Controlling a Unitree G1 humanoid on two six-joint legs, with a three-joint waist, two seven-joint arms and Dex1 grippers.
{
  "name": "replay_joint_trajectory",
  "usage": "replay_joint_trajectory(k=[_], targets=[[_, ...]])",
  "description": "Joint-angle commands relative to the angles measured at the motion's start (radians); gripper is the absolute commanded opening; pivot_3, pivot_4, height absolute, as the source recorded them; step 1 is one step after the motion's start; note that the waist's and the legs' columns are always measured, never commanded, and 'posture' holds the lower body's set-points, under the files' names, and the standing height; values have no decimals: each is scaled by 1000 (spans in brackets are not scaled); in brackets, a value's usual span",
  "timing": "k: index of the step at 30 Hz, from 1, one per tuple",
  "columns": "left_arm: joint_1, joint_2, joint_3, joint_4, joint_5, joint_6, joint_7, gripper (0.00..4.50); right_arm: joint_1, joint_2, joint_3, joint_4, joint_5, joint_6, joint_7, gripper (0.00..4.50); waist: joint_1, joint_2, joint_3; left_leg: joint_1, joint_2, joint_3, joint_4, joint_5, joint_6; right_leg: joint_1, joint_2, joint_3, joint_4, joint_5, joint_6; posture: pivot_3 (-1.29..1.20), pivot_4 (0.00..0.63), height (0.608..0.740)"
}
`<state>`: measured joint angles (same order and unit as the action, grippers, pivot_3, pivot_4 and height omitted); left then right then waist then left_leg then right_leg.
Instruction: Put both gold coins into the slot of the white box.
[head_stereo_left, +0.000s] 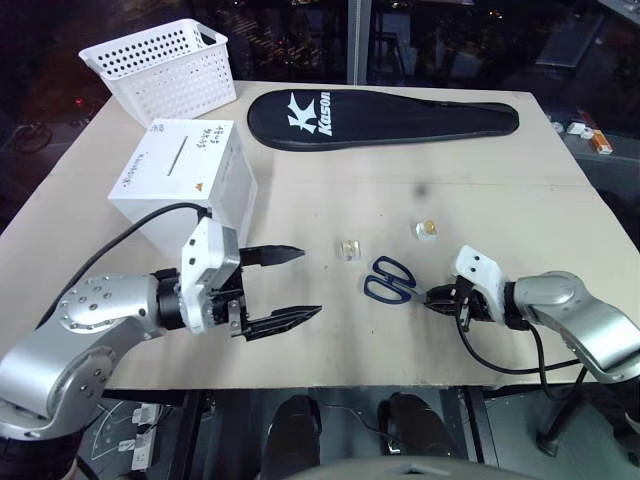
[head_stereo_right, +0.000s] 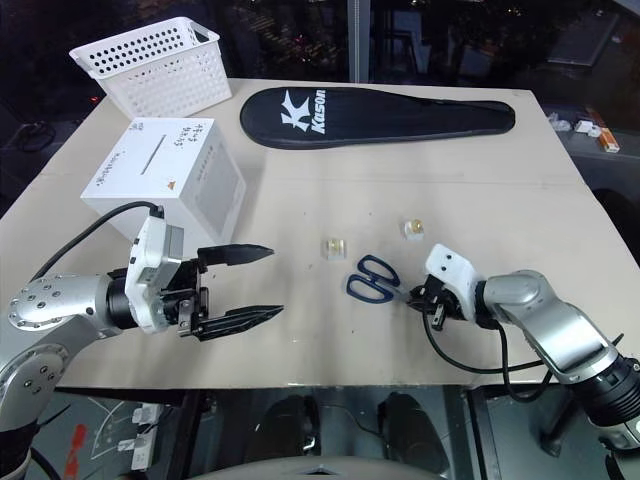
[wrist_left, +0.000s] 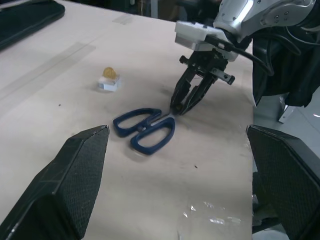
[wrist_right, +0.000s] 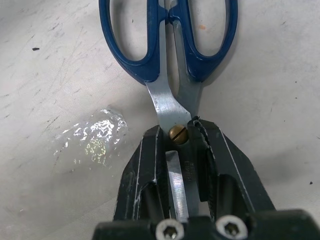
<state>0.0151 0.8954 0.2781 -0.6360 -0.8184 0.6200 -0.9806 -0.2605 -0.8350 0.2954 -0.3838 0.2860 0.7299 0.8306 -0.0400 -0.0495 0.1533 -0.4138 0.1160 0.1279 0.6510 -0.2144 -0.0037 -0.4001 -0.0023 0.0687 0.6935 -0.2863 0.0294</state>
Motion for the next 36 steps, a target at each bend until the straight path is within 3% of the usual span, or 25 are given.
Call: replay_joint_trajectory(k=[1, 5, 11, 13, 16, 19, 22, 23, 26, 30, 35, 36], targets=[[17, -7, 27, -9, 6, -37, -12, 4500, 82, -39, -79, -71, 36, 6, 21, 245, 9, 1, 0, 0, 0, 0, 0, 0, 0, 0, 0, 0, 0, 0, 0, 0, 150, 740], [11, -18, 4, -5, 12, -52, -15, 4500, 190, -84, -219, -182, 82, 44, 11, 245, 25, 1, 1, -2, -1, -1, -3, 0, 0, -1, -1, 0, -2, -1, -1, 0, 150, 740], [-30, -35, -39, 24, 21, -65, -17, 4500, 443, -95, -586, -306, 138, 183, -36, 245, 31, 4, 2, -3, -2, -1, -4, 0, 0, -1, -1, -1, -2, -1, 0, 0, 150, 740], [-49, -48, -61, 37, 22, -68, -23, 4500, 486, -61, -693, -259, 94, 249, -124, 245, 28, 3, 2, -3, -2, -2, -3, 0, 0, 0, -1, -1, -3, -1, 0, 0, 150, 740], [-77, -62, -84, 49, 24, -67, -26, 4500, 422, -19, -741, -161, 58, 363, -247, 245, 20, 3, 2, -3, -2, -2, -2, 0, 0, 0, -1, 0, -3, -1, 0, 0, 150, 740], [-114, -69, -106, 57, 22, -63, -24, 4500, 251, 36, -713, -21, 30, 454, -360, 245, 2, 4, 2, -3, -2, -1, -1, 0, 0, 0, -1, 1, -3, -1, 0, 0, 150, 740], [-134, -72, -116, 67, 25, -61, -25, 4500, 170, 44, -665, 58, 12, 466, -384, 245, -1, 7, 3, -2, -3, -3, -3, 0, 0, 0, 0, 1, -2, 0, 0, 0, 150, 740], [-140, -73, -118, 71, 26, -61, -26, 4500, 161, 38, -649, 69, 9, 458, -382, 1270, -1, 7, 3, -2, -4, -3, -3, 0, 0, 0, 0, 2, -2, 0, 1, 0, 150, 740], [-156, -76, -120, 79, 21, -57, -19, 4500, 130, 37, -637, 86, 5, 453, -394, 2536, 2, 7, 3, -4, -5, -4, -9, 0, 0, -3, 0, 2, -2, 0, 2, 0, 150, 740], [-153, -80, -109, 67, 10, -38, 12, 4500, 127, 26, -686, -116, 88, 443, -327, 4324, 5, 9, 4, -6, -6, -4, -10, 0, 0, -5, -1, 2, -3, -3, 3, 0, 150, 740], [-160, -74, -101, 44, -2, -14, 38, 4500, -5, 155, -598, -264, 212, 514, -344, 4324, -5, 9, 4, -8, -6, -7, -10, 0, -1, -6, 0, 1, -3, -3, 4, 0, 150, 740], [-167, -73, -100, 45, -3, -9, 44, 4500, -43, 197, -577, -259, 223, 546, -367, 4066, -5, 9, 4, -7, -6, -8, -10, 0, -1, -6, 0, 1, -3, -3, 4, 0, 150, 740]])
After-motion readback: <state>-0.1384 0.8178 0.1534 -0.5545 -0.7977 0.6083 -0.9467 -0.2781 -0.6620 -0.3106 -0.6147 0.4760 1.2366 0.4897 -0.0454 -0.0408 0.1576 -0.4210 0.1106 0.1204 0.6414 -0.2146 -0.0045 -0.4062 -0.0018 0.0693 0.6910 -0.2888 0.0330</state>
